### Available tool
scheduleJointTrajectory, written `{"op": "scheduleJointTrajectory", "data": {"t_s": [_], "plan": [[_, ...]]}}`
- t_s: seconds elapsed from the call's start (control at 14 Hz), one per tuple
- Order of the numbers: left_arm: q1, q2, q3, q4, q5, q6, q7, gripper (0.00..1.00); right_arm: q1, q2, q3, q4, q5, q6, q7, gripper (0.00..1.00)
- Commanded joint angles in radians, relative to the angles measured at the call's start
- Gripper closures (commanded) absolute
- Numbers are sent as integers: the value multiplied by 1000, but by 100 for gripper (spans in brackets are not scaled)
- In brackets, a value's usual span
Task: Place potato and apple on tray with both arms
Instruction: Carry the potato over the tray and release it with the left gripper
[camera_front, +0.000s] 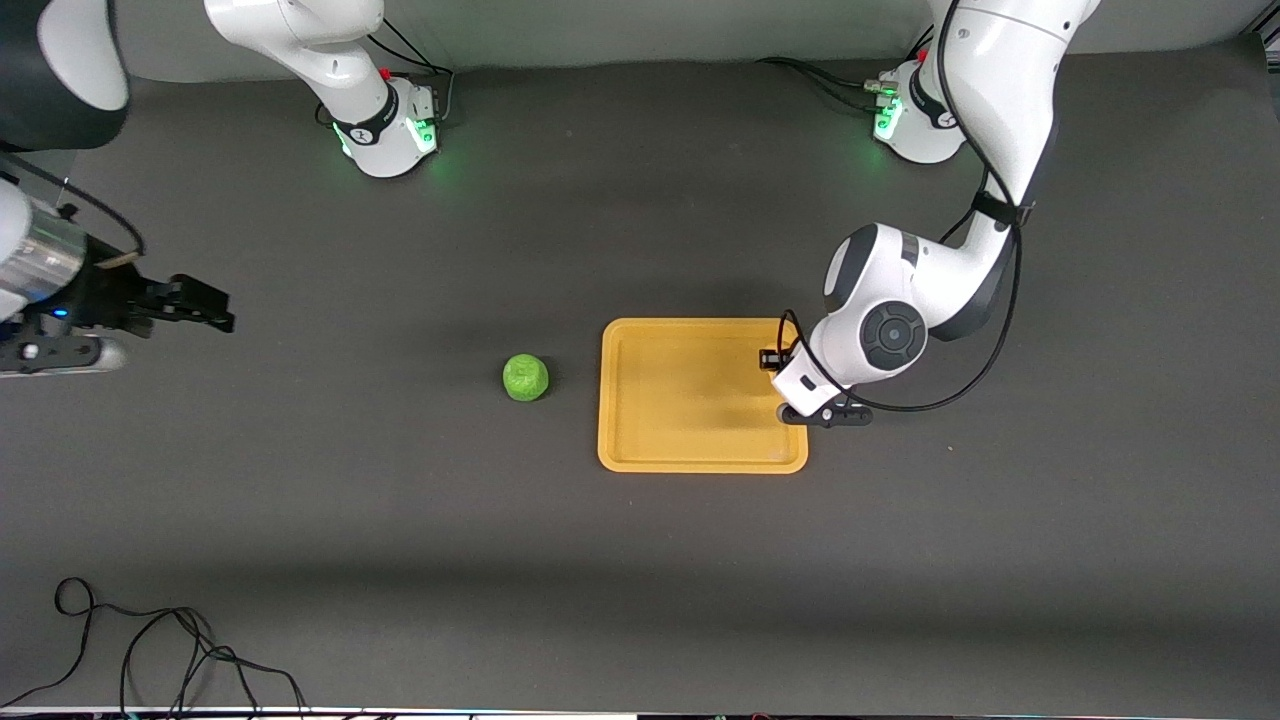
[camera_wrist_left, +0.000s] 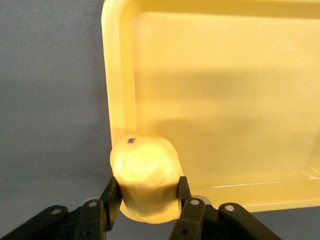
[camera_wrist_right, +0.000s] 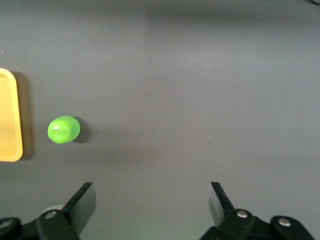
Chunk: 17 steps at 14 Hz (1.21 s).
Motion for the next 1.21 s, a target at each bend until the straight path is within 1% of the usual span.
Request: {"op": "scheduleJointTrajectory", "data": {"t_s": [0.0,0.07,0.14,0.21,0.36,0.5,0.57,0.71,0.86,1.0,1.14], "plan": [[-13,30,13,34,2,-2,-4,77,98,0,-3,-11,12,31,76,0],[-16,43,11,48,2,-2,-15,49,152,3,-3,-13,13,43,147,0],[-31,52,13,59,0,5,-17,27,217,5,-3,-22,12,65,237,0],[-32,53,13,59,-1,22,-17,23,283,6,-3,-30,13,86,332,0],[-31,53,13,59,-1,21,-17,22,380,14,-3,-48,12,119,465,0],[-32,53,13,59,-3,13,-18,23,446,20,-3,-69,12,148,513,0],[-34,52,13,59,-3,5,-20,23,454,16,-3,-117,12,189,514,0],[-28,41,13,59,-9,-2,-26,22,453,0,-6,-261,12,343,514,0],[-22,23,13,59,-9,-16,-34,22,459,3,-6,-371,12,483,519,0],[-8,-18,23,72,-9,-95,-24,21,462,22,-6,-502,12,664,523,0],[55,-80,24,108,-2,-219,-15,0,463,77,-6,-574,12,804,533,0]]}}
